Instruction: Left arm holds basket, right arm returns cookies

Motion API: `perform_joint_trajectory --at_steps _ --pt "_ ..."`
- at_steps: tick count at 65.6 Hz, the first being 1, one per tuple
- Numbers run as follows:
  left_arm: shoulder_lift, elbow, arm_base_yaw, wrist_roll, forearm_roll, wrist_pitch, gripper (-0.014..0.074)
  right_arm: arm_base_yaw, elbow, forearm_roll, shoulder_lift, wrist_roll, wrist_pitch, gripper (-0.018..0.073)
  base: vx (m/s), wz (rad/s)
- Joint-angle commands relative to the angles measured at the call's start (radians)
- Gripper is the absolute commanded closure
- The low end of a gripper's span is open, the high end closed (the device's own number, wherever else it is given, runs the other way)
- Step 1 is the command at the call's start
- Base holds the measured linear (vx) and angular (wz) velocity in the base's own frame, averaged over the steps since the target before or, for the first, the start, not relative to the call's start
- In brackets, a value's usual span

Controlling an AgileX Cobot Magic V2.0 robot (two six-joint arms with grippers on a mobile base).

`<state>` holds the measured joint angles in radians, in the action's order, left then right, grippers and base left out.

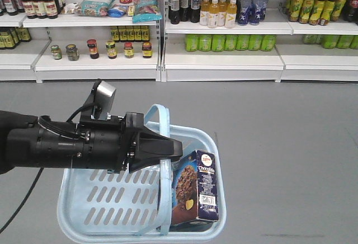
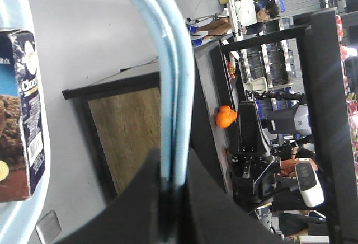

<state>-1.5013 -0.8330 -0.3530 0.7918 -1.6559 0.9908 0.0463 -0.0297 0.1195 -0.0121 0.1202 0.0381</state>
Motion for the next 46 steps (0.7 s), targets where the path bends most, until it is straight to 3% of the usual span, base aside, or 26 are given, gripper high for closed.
perform_joint_trajectory --at_steps 1,46 --pt "0.041 -0.034 -0.004 0.006 -0.117 0.062 0.0599 0.001 -0.016 0.01 -0.008 -0.008 0.075 0.0565 0.46 -0.11" --pt "0.041 -0.034 -0.004 0.006 -0.117 0.057 0.0599 0.001 -0.016 0.01 -0.008 -0.008 0.075 0.0565 0.47 -0.06"
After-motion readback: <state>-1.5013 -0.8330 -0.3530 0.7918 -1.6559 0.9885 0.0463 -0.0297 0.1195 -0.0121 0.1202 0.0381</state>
